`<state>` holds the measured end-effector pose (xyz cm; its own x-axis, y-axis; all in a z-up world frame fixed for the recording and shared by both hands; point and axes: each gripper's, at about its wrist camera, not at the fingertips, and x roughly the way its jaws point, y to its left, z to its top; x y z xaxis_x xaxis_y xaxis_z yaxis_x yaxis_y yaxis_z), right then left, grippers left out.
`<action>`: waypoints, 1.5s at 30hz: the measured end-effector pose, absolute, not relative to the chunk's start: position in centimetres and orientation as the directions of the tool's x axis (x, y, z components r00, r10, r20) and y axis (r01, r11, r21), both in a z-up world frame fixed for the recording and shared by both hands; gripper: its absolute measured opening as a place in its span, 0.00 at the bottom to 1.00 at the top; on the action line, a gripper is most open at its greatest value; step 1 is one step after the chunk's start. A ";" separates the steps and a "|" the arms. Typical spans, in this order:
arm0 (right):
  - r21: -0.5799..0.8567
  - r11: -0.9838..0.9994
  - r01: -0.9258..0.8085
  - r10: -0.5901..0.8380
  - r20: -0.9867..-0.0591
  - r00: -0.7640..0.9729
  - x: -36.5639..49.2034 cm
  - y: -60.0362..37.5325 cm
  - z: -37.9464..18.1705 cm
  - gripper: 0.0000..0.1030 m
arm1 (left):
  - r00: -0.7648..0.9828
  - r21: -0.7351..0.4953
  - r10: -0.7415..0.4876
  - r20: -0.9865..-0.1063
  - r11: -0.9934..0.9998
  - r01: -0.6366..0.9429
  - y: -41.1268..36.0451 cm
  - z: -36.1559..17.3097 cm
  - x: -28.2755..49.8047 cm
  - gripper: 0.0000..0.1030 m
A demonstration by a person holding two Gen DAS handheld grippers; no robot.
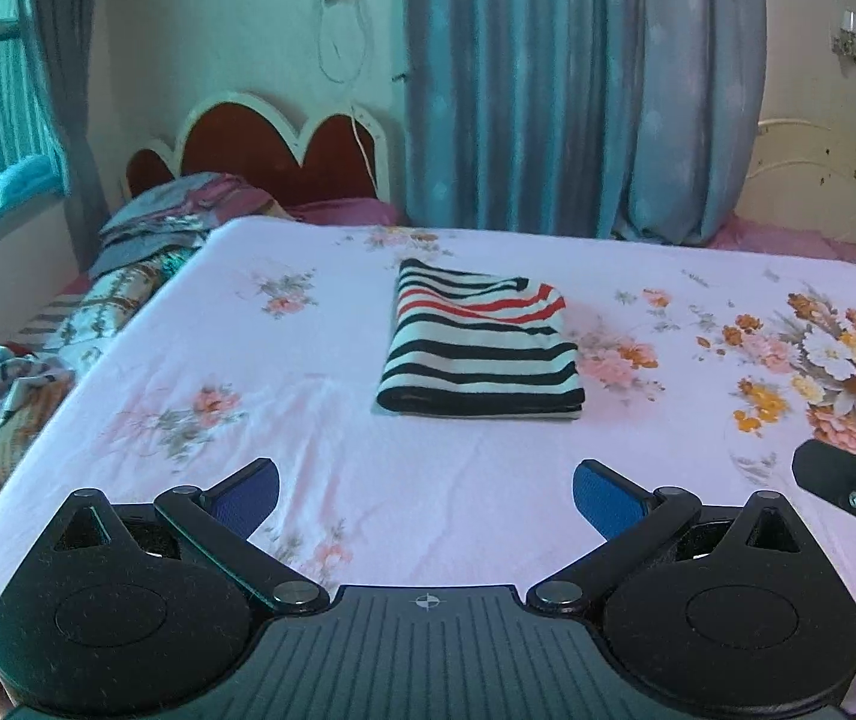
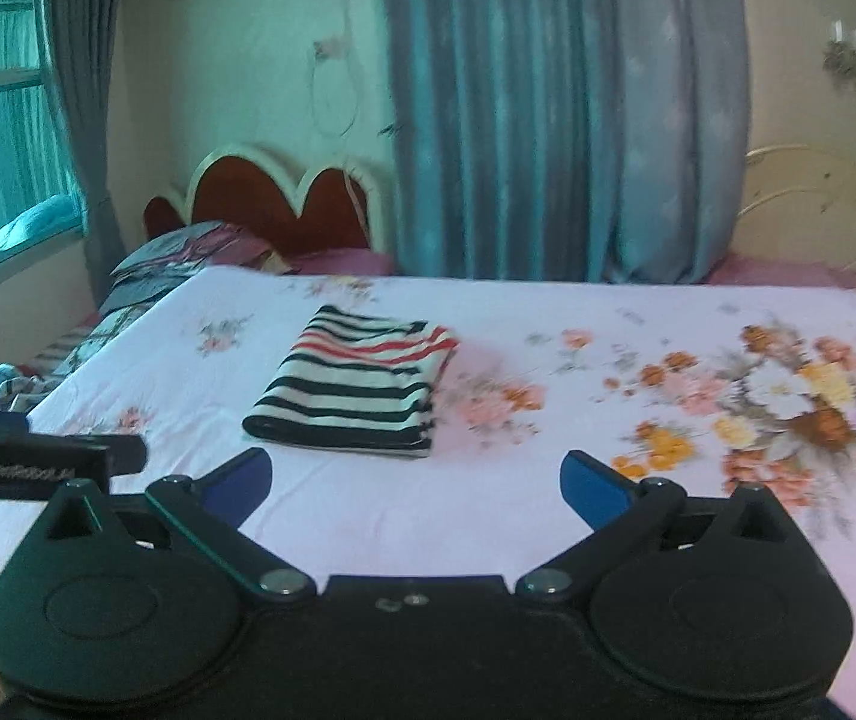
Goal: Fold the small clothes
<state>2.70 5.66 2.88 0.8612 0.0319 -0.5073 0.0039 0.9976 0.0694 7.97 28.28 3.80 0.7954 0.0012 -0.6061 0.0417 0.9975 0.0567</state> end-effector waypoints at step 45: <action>0.099 0.995 -0.003 0.046 -0.431 0.901 -0.7 6.8 4.6 0.99 | 0.833 0.028 -0.001 -0.553 0.999 0.020 29.0 6.7 2.7 1.00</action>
<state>-0.69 6.76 4.62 0.9014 0.0457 -0.4305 -0.0029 0.9950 0.0994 2.69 29.02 6.66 0.8332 -0.0009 -0.5530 0.0199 0.9994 0.0284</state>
